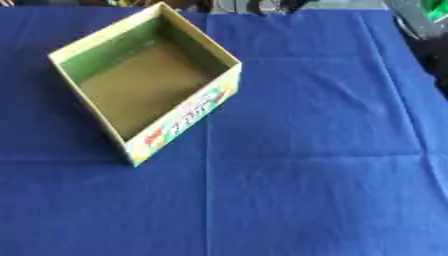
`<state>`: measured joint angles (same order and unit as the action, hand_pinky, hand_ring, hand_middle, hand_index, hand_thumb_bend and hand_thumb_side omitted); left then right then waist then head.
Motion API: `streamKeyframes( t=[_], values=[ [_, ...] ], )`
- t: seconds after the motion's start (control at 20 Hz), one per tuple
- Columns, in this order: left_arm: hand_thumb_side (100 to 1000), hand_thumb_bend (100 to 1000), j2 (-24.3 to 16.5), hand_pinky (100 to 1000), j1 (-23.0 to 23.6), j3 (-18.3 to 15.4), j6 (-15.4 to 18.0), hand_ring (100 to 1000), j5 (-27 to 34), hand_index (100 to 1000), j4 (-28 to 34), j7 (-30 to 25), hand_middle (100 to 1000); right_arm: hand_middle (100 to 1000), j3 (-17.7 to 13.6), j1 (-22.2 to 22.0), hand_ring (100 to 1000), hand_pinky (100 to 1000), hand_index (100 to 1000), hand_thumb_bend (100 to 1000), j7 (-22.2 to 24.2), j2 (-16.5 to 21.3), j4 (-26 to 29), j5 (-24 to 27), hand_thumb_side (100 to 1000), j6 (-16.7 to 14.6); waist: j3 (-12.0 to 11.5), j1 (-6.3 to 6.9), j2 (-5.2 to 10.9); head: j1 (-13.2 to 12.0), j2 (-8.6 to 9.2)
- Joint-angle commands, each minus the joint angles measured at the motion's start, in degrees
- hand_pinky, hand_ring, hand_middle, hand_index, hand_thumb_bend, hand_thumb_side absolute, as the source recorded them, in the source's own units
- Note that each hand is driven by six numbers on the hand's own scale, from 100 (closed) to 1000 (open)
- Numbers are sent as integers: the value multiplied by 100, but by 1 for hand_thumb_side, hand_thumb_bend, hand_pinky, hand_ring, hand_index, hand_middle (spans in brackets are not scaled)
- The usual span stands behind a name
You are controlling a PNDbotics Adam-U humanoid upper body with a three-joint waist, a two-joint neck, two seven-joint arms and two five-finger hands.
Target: Pick up objects on the table and place them in the box.
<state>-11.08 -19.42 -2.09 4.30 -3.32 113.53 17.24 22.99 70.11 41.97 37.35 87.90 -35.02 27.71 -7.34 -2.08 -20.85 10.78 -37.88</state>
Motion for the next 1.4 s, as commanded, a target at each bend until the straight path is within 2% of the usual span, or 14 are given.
streamKeyframes(
  t=[0.05,0.3,0.55,0.9,1.4],
  values=[
    [1000,100,-97,603,-106,40,14,844,14,778,106,-43,779,586,-47,314,487,185,626,100,126,-305,-344,-218,307,100,-68,-10,89,94,95],
    [1000,100,-97,603,-168,57,23,843,31,777,106,-68,780,582,-129,593,484,184,623,100,-30,-835,-956,-470,299,-19,-237,-67,15,215,193],
    [1000,100,-82,603,-252,77,38,842,50,777,106,-88,780,578,-111,685,485,188,620,100,-131,-1221,-1402,-578,290,-146,-359,-118,-74,292,253],
    [1000,100,-49,604,-329,89,57,842,74,776,106,-105,780,577,-43,660,491,196,617,100,-174,-1640,-1829,-628,298,-222,-508,-142,-147,368,288],
    [1000,100,-16,602,-337,59,74,840,92,760,106,38,777,583,70,526,513,217,619,100,-775,-2323,-2755,-1359,345,-394,-572,-113,-163,393,327]
  ],
)
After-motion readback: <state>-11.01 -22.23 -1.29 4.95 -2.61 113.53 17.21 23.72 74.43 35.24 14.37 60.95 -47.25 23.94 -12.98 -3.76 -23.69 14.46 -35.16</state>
